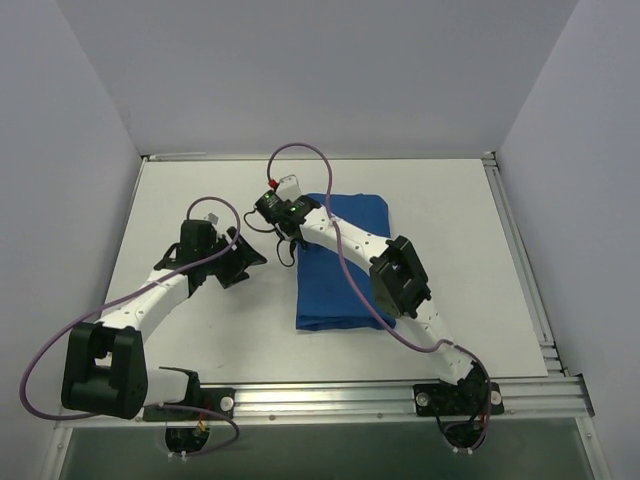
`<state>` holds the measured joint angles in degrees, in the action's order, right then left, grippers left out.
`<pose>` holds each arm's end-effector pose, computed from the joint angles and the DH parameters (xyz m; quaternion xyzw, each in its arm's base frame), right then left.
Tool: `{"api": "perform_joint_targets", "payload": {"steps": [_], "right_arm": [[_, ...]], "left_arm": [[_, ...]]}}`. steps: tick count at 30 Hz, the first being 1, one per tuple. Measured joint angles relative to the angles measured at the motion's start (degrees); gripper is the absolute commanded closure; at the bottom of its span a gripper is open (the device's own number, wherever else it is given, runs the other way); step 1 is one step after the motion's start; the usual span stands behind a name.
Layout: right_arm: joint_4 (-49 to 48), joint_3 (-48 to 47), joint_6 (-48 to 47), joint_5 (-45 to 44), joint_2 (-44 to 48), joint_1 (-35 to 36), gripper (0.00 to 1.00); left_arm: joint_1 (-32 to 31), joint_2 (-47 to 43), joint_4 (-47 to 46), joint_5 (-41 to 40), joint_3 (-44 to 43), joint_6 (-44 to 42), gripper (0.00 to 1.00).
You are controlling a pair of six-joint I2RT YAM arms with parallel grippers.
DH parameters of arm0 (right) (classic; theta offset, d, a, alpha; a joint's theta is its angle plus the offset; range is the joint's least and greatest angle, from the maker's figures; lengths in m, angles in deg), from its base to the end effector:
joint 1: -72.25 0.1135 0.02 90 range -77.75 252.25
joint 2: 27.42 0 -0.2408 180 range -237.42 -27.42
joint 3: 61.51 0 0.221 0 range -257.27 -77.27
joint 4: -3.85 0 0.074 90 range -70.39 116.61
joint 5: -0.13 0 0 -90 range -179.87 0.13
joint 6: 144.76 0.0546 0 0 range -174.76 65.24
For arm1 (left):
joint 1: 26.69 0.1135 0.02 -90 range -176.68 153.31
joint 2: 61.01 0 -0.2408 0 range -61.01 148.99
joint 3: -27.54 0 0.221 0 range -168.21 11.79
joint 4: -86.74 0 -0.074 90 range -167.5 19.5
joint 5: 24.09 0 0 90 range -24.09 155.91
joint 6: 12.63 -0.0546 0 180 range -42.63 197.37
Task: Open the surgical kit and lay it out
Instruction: Open the surgical kit at the center of the board.
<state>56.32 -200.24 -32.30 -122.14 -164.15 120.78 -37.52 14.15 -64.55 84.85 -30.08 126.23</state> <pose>0.3481 0.3499 0.1936 -0.1123 0.9019 -0.0243 0.4163 0.2480 -0.0655 0.1889 -0.2403 0.8854 -0.3153 0.2428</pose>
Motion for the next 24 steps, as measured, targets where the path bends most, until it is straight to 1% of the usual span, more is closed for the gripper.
{"api": "perform_joint_targets", "payload": {"steps": [1,5,9,12,14,18,22,24], "right_arm": [[0.0,0.0,0.1,-0.1,0.0,0.0,1.00],[-0.1,0.2,0.1,-1.1,0.0,0.0,1.00],[-1.7,3.4,0.3,-3.0,1.9,-0.1,1.00],[-3.1,8.9,0.0,-3.9,7.0,-1.2,1.00],[-3.7,12.9,-0.2,-3.7,11.9,-3.4,1.00],[-6.6,23.0,-2.1,-1.1,25.1,-12.9,1.00],[-9.8,33.0,-4.4,2.3,38.2,-26.9,1.00],[-10.2,36.3,-5.0,2.9,42.2,-31.8,1.00]], "left_arm": [[0.0,0.0,0.0,0.0,0.0,0.0,0.23],[-0.1,0.0,0.0,0.0,0.0,0.0,0.23],[-1.6,0.3,0.2,-0.7,-0.7,-0.1,0.26],[-3.9,1.7,1.0,-1.8,-3.4,-0.5,0.26],[-5.5,3.2,1.0,-2.2,-5.7,-0.5,0.26],[-7.2,5.4,1.0,-2.6,-9.0,-0.7,0.26],[-8.5,7.8,1.3,-3.7,-12.1,-0.7,0.26],[-9.7,9.5,1.4,-4.1,-13.9,-0.8,0.25]]}}
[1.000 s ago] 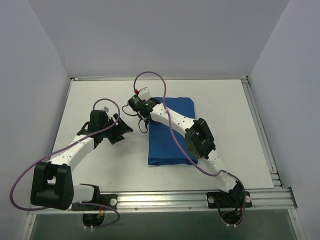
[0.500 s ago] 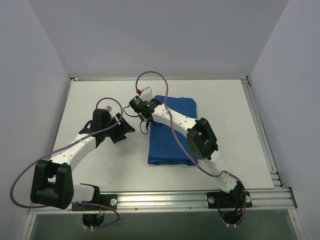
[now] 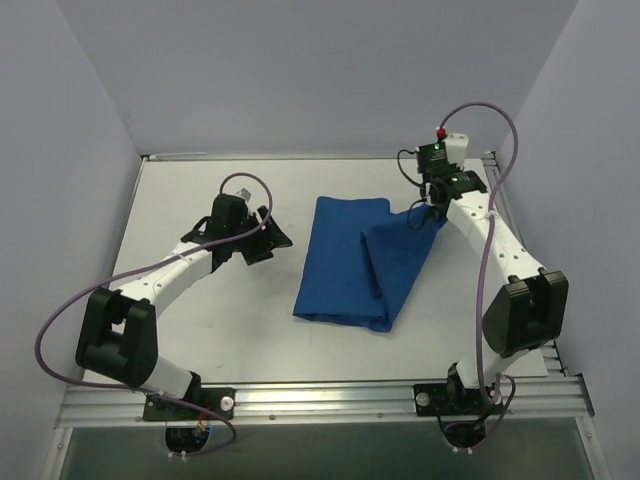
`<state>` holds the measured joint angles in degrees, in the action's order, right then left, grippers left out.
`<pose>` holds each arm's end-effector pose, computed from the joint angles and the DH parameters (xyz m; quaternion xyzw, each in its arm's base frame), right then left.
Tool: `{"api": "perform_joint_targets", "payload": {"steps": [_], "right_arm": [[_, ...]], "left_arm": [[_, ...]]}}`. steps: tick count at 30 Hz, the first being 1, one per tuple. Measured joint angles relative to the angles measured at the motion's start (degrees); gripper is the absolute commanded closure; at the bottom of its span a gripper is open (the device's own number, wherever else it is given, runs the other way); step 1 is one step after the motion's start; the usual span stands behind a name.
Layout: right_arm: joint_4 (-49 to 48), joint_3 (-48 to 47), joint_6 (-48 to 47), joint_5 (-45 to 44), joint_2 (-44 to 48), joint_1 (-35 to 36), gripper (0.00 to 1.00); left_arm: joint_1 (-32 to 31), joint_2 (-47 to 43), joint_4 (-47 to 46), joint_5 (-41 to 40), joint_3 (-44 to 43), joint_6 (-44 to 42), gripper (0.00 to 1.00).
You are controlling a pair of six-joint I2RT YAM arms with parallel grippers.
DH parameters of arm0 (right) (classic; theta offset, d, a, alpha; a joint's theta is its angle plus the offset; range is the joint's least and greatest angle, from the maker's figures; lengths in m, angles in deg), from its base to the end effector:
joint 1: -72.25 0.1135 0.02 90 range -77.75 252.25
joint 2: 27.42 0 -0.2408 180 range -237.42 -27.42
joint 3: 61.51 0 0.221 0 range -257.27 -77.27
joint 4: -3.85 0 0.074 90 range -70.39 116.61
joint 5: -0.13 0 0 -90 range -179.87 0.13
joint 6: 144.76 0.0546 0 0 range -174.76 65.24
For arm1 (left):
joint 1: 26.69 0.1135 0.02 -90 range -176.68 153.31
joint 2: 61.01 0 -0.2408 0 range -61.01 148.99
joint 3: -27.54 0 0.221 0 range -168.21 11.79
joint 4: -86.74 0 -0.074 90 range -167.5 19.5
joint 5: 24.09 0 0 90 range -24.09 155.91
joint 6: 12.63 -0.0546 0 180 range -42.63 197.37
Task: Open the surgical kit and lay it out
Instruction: Open the surgical kit at the center of the board.
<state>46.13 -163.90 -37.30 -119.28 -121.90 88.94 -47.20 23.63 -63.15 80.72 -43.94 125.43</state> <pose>0.3507 0.0771 0.3154 0.1242 0.8547 -0.0821 0.4974 0.2808 -0.1199 0.2160 -0.1671 0.8963 -0.3193 0.2583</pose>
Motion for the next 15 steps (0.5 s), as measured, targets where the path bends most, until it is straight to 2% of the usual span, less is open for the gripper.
{"api": "perform_joint_targets", "payload": {"steps": [3,9,13,15], "right_arm": [[-0.6,6.4,-0.9,1.8,5.1,-4.6,1.00],[-2.0,15.1,-1.3,6.0,10.1,-6.5,1.00],[-3.7,18.8,-1.3,9.1,13.9,-8.7,1.00],[-4.4,20.0,-1.3,10.9,15.7,-10.5,1.00]], "left_arm": [[-2.0,2.8,0.2,-0.6,-2.4,-0.5,0.21],[-5.1,16.2,2.8,-1.6,-11.7,-2.8,0.15],[-7.0,24.2,4.7,-2.1,-15.4,-4.9,0.16],[-7.7,26.7,5.5,-1.0,-17.0,-5.0,0.21]]}}
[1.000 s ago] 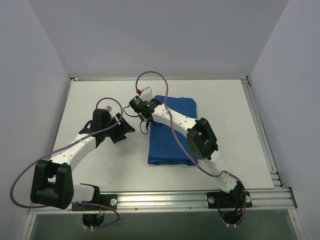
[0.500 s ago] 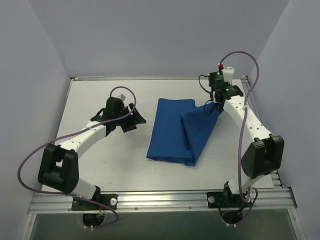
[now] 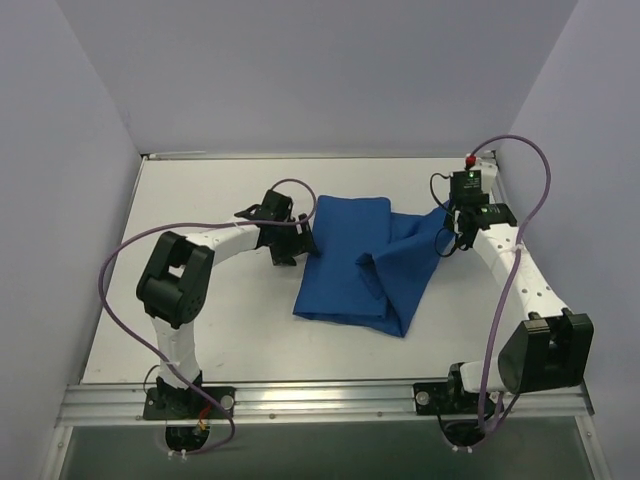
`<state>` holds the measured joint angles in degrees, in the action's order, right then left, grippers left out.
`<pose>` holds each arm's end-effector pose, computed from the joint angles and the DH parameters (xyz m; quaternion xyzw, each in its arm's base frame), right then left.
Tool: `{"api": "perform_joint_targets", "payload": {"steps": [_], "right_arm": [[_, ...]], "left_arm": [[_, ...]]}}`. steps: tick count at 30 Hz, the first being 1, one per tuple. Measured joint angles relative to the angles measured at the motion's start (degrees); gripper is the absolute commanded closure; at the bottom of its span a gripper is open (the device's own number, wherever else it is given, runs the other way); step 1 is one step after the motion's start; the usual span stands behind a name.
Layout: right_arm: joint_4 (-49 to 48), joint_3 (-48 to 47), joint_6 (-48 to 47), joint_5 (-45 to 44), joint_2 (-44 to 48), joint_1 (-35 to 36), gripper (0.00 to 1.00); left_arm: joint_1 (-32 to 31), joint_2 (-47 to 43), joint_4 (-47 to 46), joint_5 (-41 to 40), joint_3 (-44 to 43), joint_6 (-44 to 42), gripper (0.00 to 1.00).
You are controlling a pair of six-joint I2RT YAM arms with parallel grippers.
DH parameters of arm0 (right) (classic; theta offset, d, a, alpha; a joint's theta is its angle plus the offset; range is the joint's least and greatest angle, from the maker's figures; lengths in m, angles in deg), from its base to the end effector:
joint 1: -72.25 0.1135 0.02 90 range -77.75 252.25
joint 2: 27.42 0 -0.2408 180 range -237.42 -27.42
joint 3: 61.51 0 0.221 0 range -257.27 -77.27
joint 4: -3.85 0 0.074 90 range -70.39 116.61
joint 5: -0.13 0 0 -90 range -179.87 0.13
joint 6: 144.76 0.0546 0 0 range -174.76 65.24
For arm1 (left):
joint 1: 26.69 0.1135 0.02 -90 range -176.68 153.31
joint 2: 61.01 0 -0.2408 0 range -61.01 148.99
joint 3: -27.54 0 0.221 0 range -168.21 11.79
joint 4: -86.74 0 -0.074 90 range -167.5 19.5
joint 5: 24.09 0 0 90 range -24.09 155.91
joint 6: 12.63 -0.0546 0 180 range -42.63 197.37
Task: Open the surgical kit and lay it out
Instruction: Open the surgical kit at the center of the board.
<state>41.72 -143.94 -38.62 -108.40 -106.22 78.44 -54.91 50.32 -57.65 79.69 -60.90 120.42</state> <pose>0.2979 0.0149 0.2929 0.1507 0.8626 -0.0503 0.4803 0.3265 -0.1900 0.1435 -0.0910 0.9517 -0.2508 0.1517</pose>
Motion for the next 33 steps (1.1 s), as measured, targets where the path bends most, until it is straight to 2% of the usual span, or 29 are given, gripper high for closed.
{"api": "perform_joint_targets", "payload": {"steps": [3,4,7,8,19,26,33], "right_arm": [[-0.4,0.5,-0.1,2.0,0.9,-1.5,1.00],[-0.6,0.5,-0.2,2.6,0.9,-1.8,1.00],[-1.2,0.4,-0.7,4.2,0.5,-2.1,1.00],[-1.3,0.2,-0.9,4.6,0.2,-2.1,1.00],[-3.9,-6.9,-1.3,10.6,-10.9,-1.9,1.00],[-4.7,-14.3,-1.5,12.3,-20.3,2.3,1.00],[-6.1,-29.6,-2.6,15.8,-34.4,8.0,1.00]], "left_arm": [[-0.8,1.2,-1.1,0.6,-1.8,-0.3,0.53],[-0.9,1.8,-1.8,1.3,-1.8,-0.1,0.67],[-0.9,3.1,-3.7,3.7,-1.7,0.4,0.85],[-0.8,3.3,-4.2,4.6,-1.6,0.5,0.97],[3.0,0.9,-7.1,7.6,2.1,1.5,0.98],[13.3,-1.0,-3.9,7.4,2.4,-0.1,0.98],[22.6,-1.1,2.7,4.4,-1.7,-2.6,0.98]]}}
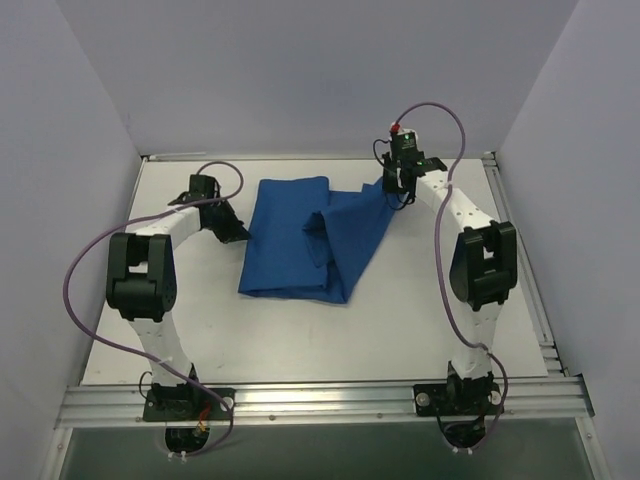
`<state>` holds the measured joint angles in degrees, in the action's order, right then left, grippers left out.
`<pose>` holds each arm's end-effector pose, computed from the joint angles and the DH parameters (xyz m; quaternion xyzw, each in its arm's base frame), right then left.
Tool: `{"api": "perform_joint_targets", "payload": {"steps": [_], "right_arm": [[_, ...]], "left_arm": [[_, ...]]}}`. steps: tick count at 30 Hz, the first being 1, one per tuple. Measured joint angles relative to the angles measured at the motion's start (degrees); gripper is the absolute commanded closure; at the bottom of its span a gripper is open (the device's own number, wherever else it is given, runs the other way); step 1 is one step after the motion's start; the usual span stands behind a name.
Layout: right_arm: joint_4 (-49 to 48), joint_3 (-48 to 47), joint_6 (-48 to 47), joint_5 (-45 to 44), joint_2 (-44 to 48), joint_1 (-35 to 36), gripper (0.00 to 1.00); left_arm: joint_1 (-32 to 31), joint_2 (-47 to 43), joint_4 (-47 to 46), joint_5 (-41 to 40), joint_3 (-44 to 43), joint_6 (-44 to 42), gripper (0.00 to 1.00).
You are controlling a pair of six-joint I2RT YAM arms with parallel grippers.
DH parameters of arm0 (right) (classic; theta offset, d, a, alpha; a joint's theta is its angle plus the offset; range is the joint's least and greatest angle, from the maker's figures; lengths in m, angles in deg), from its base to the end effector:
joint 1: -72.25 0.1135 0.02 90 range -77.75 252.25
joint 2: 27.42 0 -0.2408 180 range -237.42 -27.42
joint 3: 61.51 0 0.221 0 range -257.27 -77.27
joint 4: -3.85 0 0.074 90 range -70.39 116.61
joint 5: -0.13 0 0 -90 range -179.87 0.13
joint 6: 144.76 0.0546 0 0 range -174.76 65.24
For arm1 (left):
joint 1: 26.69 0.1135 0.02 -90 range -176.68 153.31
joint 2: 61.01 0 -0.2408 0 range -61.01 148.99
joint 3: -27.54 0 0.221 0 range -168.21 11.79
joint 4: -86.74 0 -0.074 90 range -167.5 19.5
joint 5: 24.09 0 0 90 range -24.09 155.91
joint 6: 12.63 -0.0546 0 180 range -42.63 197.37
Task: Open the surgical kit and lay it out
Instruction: Open the surgical kit at the center of the board.
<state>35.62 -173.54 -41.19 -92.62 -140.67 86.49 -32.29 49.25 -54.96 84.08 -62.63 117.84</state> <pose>0.4308 0.1066 0.2601 0.0063 0.8786 0.0942 0.4682 0.3735 -0.0537 0.1563 -0.2436 0.9194 -0.2451 0.1881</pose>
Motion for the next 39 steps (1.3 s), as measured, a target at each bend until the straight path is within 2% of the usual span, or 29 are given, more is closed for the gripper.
{"api": "perform_joint_targets", "payload": {"steps": [3,7,11,13,15,21,25,29,31,36,39], "right_arm": [[0.2,-6.7,-0.2,1.8,-5.6,0.5,1.00],[0.0,-7.1,-0.4,3.1,-6.6,-1.2,1.00],[-2.1,-1.5,-0.7,5.9,-4.6,-5.2,0.98],[-1.9,0.7,-0.8,6.4,-4.3,-7.6,0.71],[-1.7,2.8,-1.3,4.8,-4.3,-10.3,0.54],[-0.3,8.9,-2.4,-0.9,-0.2,-17.2,0.43],[-0.3,8.9,-2.7,-1.4,6.0,-11.4,0.41],[-3.9,8.9,-1.1,5.8,10.3,-2.0,0.40],[-5.3,8.9,0.3,8.1,10.2,0.7,0.39],[-8.0,12.6,5.2,9.6,8.3,2.2,0.37],[-8.1,16.2,7.5,9.4,8.2,1.8,0.37]], "left_arm": [[2.6,0.5,3.7,-0.9,-3.8,-1.9,0.98],[4.9,3.3,7.6,-1.9,-10.4,-4.5,0.96],[6.3,4.1,8.1,-1.5,-10.9,-5.2,0.75],[6.8,4.1,8.1,-1.2,-10.6,-5.3,0.57],[7.0,4.1,8.0,-1.1,-10.4,-5.1,0.48],[7.1,2.5,9.0,-0.9,-9.6,-5.0,0.37],[5.7,-1.7,10.4,-1.8,-9.5,-6.3,0.37],[-0.5,-5.6,12.5,-6.6,-10.6,-8.5,0.36],[-6.3,-6.2,14.4,-11.3,-12.5,-9.4,0.36],[-22.6,-5.9,17.2,-24.7,-16.8,-10.1,0.35],[-29.7,-4.1,18.6,-32.2,-18.9,-10.1,0.35]]}}
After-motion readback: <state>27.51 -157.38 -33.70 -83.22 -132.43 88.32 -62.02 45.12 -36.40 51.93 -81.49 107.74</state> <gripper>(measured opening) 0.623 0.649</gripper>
